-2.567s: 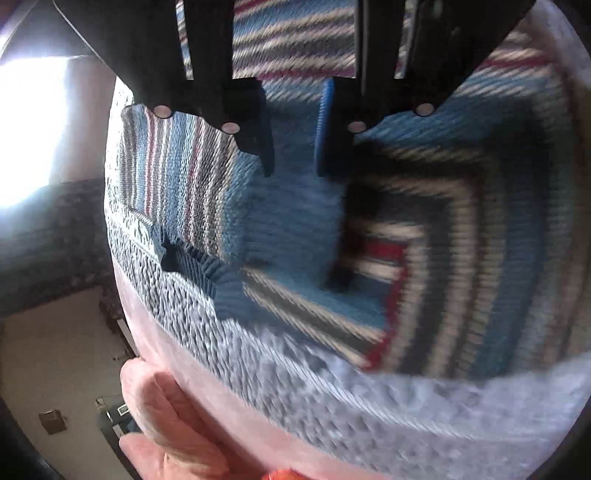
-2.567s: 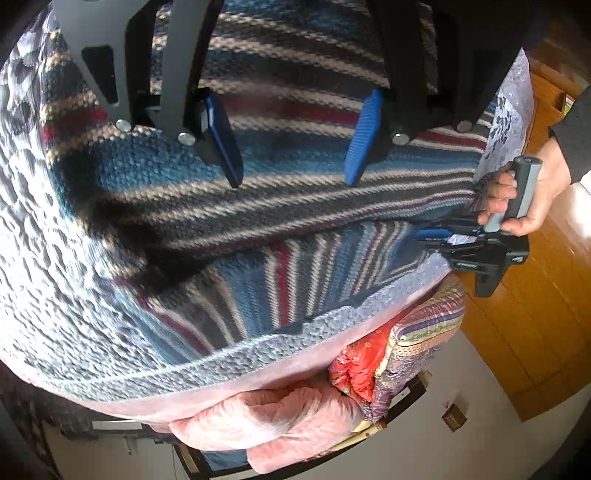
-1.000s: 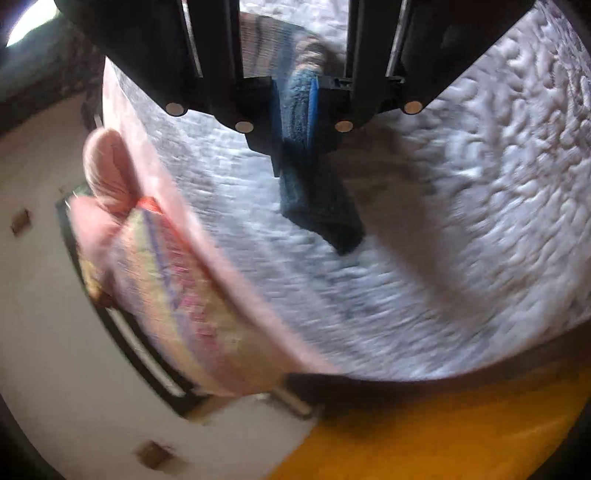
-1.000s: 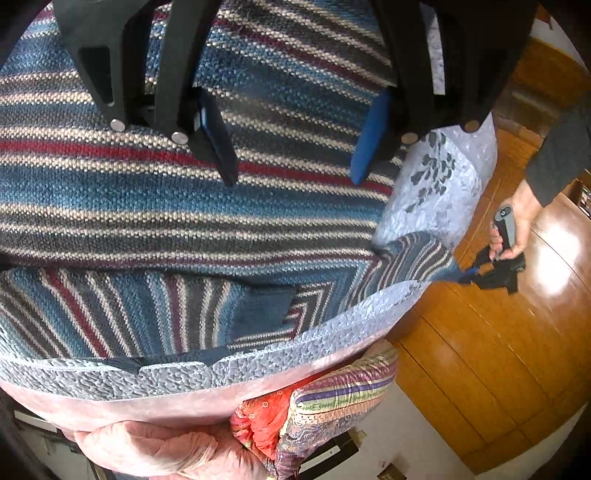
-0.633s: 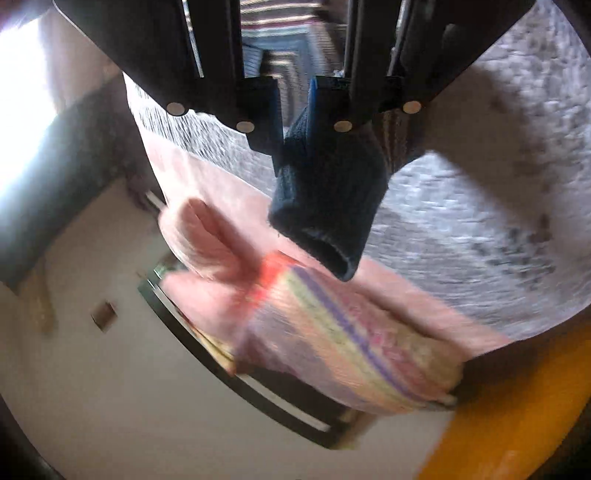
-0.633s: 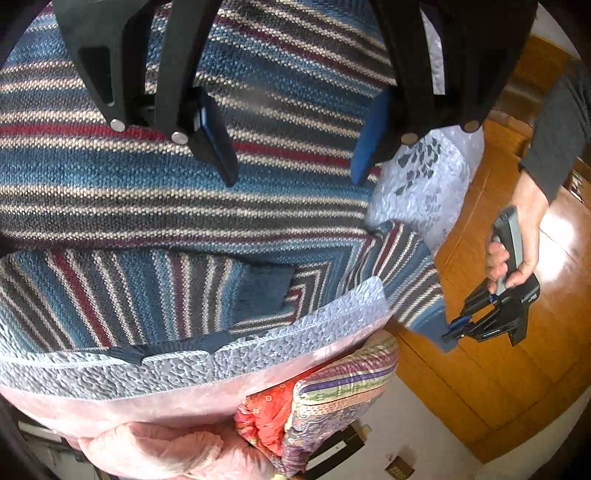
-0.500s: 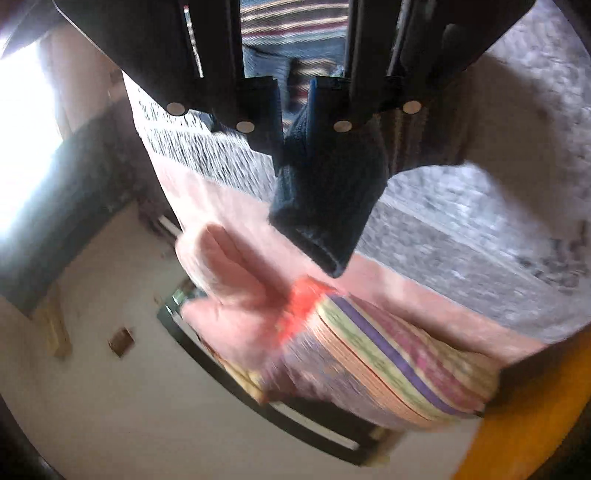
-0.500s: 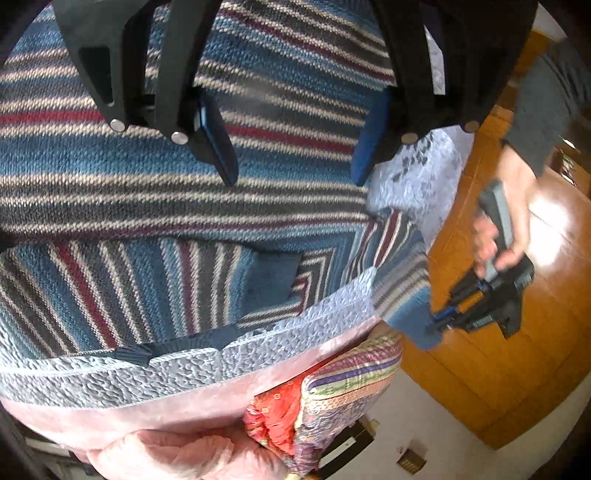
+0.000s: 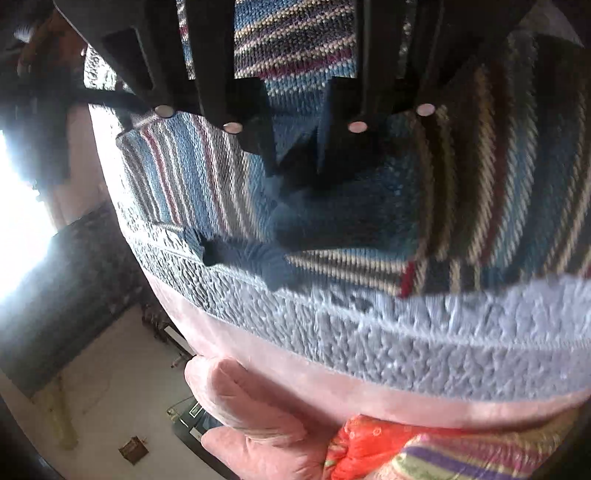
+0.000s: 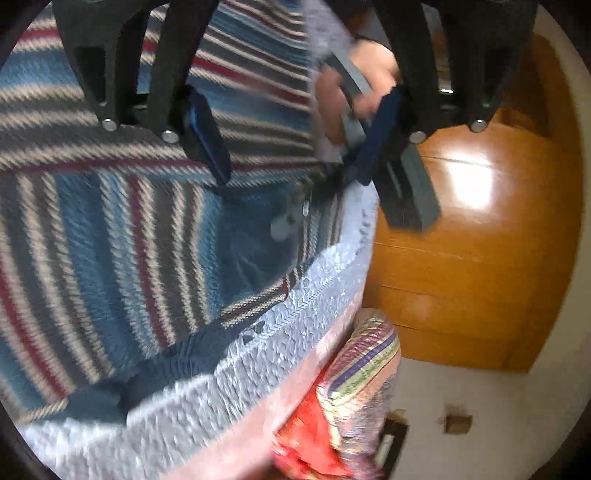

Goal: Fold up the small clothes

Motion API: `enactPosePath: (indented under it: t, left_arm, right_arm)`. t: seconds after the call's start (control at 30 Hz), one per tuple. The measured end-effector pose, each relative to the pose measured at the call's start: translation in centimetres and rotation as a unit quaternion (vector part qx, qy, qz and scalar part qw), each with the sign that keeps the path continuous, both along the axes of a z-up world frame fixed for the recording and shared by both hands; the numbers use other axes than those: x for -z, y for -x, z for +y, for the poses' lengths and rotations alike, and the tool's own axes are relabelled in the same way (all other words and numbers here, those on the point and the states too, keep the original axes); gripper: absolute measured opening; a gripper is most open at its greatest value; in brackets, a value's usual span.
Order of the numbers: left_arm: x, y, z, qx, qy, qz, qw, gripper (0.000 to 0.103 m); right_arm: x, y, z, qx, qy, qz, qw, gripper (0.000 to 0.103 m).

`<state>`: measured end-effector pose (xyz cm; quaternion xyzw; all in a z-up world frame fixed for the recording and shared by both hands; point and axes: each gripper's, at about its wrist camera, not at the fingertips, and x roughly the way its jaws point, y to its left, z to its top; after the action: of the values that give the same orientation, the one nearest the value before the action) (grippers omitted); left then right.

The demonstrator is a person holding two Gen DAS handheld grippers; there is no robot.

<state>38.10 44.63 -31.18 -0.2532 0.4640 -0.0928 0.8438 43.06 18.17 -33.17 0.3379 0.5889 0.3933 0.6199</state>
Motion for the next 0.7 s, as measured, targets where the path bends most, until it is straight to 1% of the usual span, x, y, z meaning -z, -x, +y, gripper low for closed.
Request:
enactPosePath:
  t: [0.03, 0.07, 0.1, 0.17, 0.23, 0.3, 0.4, 0.47, 0.53, 0.6, 0.63, 0.67, 0.7]
  left_arm:
    - [-0.4, 1.2, 1.1, -0.023, 0.02, -0.011, 0.9995, 0.05]
    - [-0.7, 2.4, 1.9, -0.045, 0.035, -0.022, 0.9981, 0.067]
    - [-1.0, 3.7, 2.7, -0.065, 0.048, -0.032, 0.9962, 0.073]
    - [-1.2, 7.0, 3.6, -0.09, 0.079, -0.042, 0.9919, 0.073]
    - [-0.6, 10.3, 3.9, -0.108, 0.111, -0.047, 0.9868, 0.074]
    - [0.0, 12.8, 3.6, -0.114, 0.125, -0.051, 0.9843, 0.074]
    - [1.1, 16.1, 2.9, -0.118, 0.133, -0.06, 0.9822, 0.074]
    - [1.9, 17.0, 2.9, -0.119, 0.146, -0.065, 0.9799, 0.074]
    - [2.2, 16.7, 3.1, -0.116, 0.157, -0.062, 0.9787, 0.074]
    - [2.4, 16.6, 3.5, -0.119, 0.169, -0.068, 0.9761, 0.074]
    - [2.6, 16.8, 3.7, -0.122, 0.173, -0.07, 0.9748, 0.074]
    - [2.9, 17.0, 3.9, -0.125, 0.173, -0.068, 0.9746, 0.074]
    - [3.2, 17.2, 4.2, -0.129, 0.17, -0.062, 0.9749, 0.074]
  right_arm:
    - [0.7, -1.0, 0.5, -0.002, -0.006, 0.016, 1.0, 0.061]
    - [1.5, -2.2, 1.1, -0.004, -0.01, 0.035, 0.999, 0.058]
    - [2.3, -3.0, 1.6, -0.006, -0.012, 0.047, 0.999, 0.057]
    - [3.6, -4.1, 2.8, -0.015, 0.002, 0.06, 0.998, 0.052]
    - [4.6, -4.7, 3.7, -0.021, 0.022, 0.063, 0.998, 0.052]
    - [5.7, -4.9, 4.8, -0.033, 0.047, 0.062, 0.996, 0.051]
    - [6.3, -4.9, 5.8, -0.041, 0.07, 0.063, 0.995, 0.05]
    - [6.1, -4.9, 6.5, -0.047, 0.076, 0.06, 0.994, 0.05]
    - [5.7, -4.7, 7.6, -0.055, 0.086, 0.056, 0.993, 0.05]
    - [5.6, -4.5, 8.6, -0.06, 0.088, 0.055, 0.993, 0.049]
    - [5.4, -4.5, 9.1, -0.06, 0.091, 0.052, 0.993, 0.039]
    - [5.2, -4.5, 9.3, -0.058, 0.095, 0.049, 0.993, 0.026]
    - [4.8, -4.6, 9.5, -0.052, 0.102, 0.042, 0.993, 0.02]
